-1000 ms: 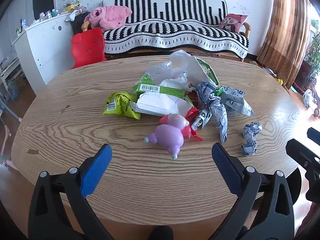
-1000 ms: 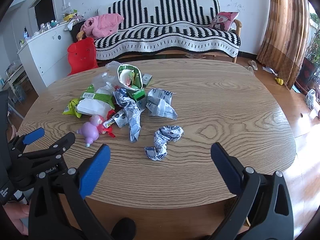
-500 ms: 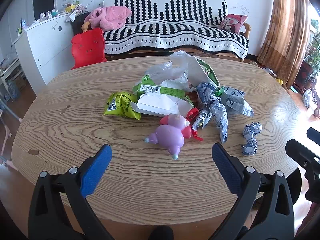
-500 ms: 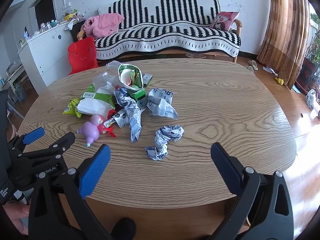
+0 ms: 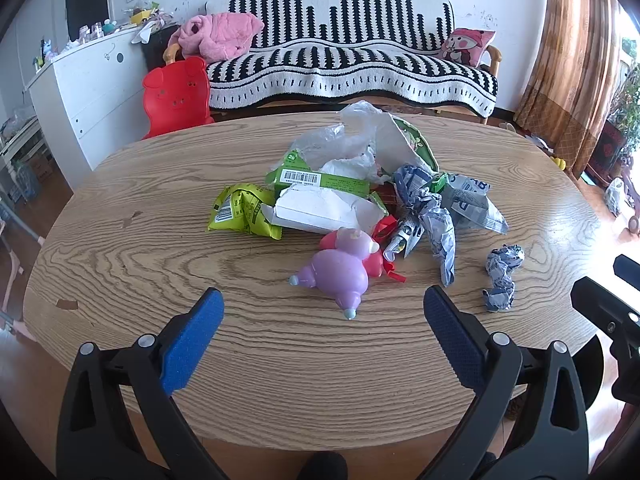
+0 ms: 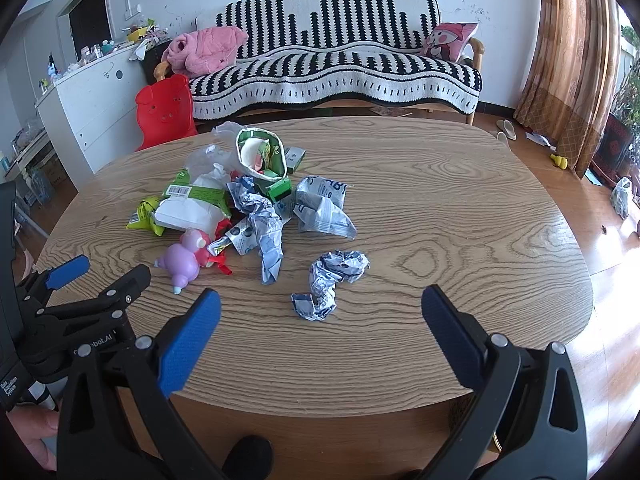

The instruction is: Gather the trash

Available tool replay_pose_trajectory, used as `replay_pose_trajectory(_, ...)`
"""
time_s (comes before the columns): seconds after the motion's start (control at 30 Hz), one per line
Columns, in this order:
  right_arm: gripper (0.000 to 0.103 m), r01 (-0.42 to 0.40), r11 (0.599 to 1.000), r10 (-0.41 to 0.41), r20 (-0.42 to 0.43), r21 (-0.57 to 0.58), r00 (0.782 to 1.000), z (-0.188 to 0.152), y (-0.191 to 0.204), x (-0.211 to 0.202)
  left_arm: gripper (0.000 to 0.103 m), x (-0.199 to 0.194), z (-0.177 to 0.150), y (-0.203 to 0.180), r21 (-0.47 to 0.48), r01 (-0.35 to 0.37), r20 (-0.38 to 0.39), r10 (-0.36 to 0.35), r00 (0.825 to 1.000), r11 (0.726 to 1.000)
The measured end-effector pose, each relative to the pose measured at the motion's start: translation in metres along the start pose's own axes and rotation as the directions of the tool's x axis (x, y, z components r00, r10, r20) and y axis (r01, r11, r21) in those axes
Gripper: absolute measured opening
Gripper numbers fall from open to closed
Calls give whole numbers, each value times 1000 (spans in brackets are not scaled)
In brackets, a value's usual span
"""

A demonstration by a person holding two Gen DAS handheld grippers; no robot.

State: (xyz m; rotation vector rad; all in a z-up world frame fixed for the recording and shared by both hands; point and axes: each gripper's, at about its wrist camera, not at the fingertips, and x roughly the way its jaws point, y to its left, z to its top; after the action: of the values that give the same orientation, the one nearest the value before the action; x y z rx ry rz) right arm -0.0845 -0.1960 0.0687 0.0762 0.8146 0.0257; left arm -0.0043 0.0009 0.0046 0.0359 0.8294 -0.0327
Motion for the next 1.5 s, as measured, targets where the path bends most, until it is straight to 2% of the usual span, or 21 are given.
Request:
replay_pose_trajectory(0.33,97,-3,1000,3,-7,-4,1000,-1,3,3,97,1,0,2,-3,1,-3,-1,1000,1000)
replay_pose_trajectory(0.47,97,-5,1000,4,-39,-19,999,-4,5,12,97,9,-4,8,29,34,-21,-33,999,999)
replay_pose_trajectory(0.57,97,-8,1000,6,-81,-27,997,-5,2,23,97,23,-10,15,95,58,-58,-53,997,994)
replay_pose_trajectory(0.73,97,-15,1000,11,-137,-27,991,-8,-8,41,97,61,-8,22,149,109,-128,-90,988,983)
replay_pose_trajectory(0.9,97,-45,999,48,-181,21,982,-6,-17,56,97,86,4,13,196,132,-96,-115,989,972)
replay_pose_trajectory(1.03,97,-40,998,52,-219,57,974,-5,-24,77,97,104,10,2,211,121,-99,-102,990,970)
replay_pose_trajectory(1.07,97,-38,997,52,-226,64,973,-4,-25,81,94,107,10,-1,219,106,-92,-87,992,970)
replay_pose_trajectory(1.1,97,-37,997,53,-233,71,971,-4,-27,86,80,108,10,-3,222,105,-92,-87,992,969)
replay_pose_trajectory(1.17,97,-39,996,57,-237,79,970,-2,-29,91,62,108,8,-3,224,127,-116,-103,988,966)
replay_pose_trajectory(1.23,97,-44,996,62,-232,82,971,-2,-31,93,52,98,9,3,207,114,-103,-94,990,972)
replay_pose_trajectory(1.4,97,-43,995,63,-219,94,974,0,-34,101,52,57,7,11,145,119,-67,-111,992,982)
replay_pose_trajectory(1.5,97,-18,997,35,-226,75,974,-1,-33,114,52,40,2,4,134,145,-59,-139,989,980)
